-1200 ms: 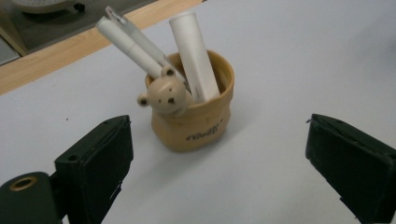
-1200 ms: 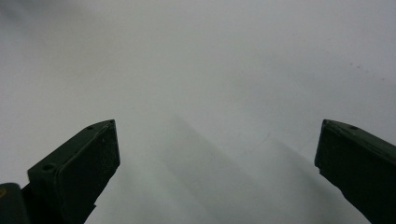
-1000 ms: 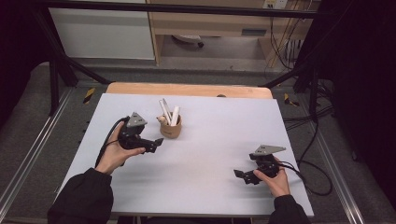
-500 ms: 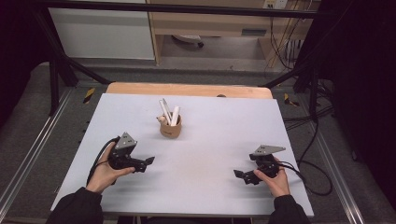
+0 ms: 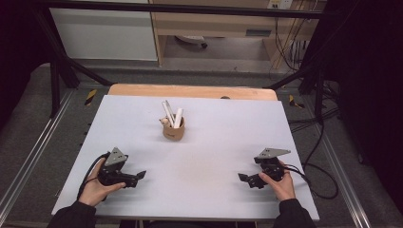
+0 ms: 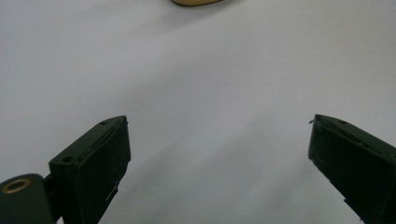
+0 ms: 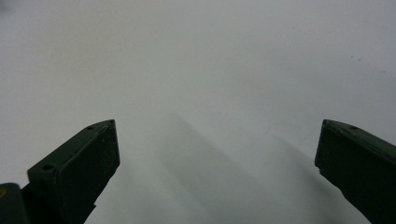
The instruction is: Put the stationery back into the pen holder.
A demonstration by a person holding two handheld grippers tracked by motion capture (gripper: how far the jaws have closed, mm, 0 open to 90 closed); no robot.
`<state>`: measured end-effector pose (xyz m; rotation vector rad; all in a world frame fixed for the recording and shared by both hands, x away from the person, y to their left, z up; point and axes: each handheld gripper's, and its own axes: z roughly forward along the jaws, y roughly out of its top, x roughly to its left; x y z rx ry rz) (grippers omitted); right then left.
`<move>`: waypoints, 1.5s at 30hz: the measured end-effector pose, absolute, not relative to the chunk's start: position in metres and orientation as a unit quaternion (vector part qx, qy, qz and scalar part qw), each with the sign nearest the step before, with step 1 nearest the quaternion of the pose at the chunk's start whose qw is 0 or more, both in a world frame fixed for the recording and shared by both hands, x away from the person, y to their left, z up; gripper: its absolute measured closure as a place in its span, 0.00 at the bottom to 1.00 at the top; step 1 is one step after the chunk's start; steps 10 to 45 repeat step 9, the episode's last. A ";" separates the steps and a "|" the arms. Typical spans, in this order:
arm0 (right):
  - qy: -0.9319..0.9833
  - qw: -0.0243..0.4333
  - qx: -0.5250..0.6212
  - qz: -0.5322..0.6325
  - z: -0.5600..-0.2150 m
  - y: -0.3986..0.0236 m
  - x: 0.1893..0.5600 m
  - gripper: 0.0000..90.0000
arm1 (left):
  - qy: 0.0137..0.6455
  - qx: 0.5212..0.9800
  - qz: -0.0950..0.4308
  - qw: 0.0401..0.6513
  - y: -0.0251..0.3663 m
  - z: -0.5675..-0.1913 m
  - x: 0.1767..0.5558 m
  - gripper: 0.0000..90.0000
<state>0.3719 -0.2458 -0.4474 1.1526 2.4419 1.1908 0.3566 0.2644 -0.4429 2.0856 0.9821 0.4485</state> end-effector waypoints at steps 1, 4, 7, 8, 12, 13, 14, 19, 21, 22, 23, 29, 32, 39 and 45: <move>0.824 0.096 0.388 0.402 -0.448 -0.246 0.372 0.01 | 0.385 0.819 0.176 0.388 0.266 -0.443 0.356 0.06; 0.824 0.096 0.388 0.401 -0.448 -0.246 0.372 0.01 | 0.387 0.817 0.177 0.389 0.269 -0.445 0.353 0.06; 0.825 0.093 0.389 0.399 -0.448 -0.246 0.371 0.01 | 0.386 0.817 0.177 0.390 0.272 -0.446 0.352 0.06; 0.825 0.093 0.390 0.398 -0.448 -0.245 0.371 0.01 | 0.387 0.816 0.177 0.390 0.272 -0.446 0.352 0.06; 0.825 0.092 0.390 0.398 -0.448 -0.245 0.372 0.01 | 0.388 0.816 0.176 0.390 0.273 -0.446 0.353 0.06; 0.825 0.092 0.390 0.398 -0.448 -0.245 0.372 0.01 | 0.388 0.816 0.176 0.390 0.273 -0.446 0.353 0.06; 0.825 0.092 0.390 0.398 -0.448 -0.245 0.372 0.01 | 0.388 0.816 0.176 0.390 0.273 -0.446 0.353 0.06; 0.825 0.092 0.390 0.398 -0.448 -0.245 0.372 0.01 | 0.388 0.816 0.176 0.390 0.273 -0.446 0.353 0.06; 0.825 0.092 0.390 0.398 -0.448 -0.245 0.372 0.01 | 0.388 0.816 0.176 0.390 0.273 -0.446 0.353 0.06; 0.825 0.092 0.390 0.398 -0.448 -0.245 0.372 0.01 | 0.388 0.816 0.176 0.390 0.273 -0.446 0.353 0.06; 0.825 0.092 0.390 0.398 -0.448 -0.245 0.372 0.01 | 0.388 0.816 0.176 0.390 0.273 -0.446 0.353 0.06; 0.825 0.092 0.390 0.398 -0.448 -0.245 0.372 0.01 | 0.388 0.816 0.176 0.390 0.273 -0.446 0.353 0.06; 0.825 0.092 0.390 0.398 -0.448 -0.245 0.372 0.01 | 0.388 0.816 0.176 0.390 0.273 -0.446 0.353 0.06; 0.825 0.092 0.390 0.398 -0.448 -0.245 0.372 0.01 | 0.388 0.816 0.176 0.390 0.273 -0.446 0.353 0.06; 0.825 0.092 0.390 0.398 -0.448 -0.245 0.372 0.01 | 0.388 0.816 0.176 0.390 0.273 -0.446 0.353 0.06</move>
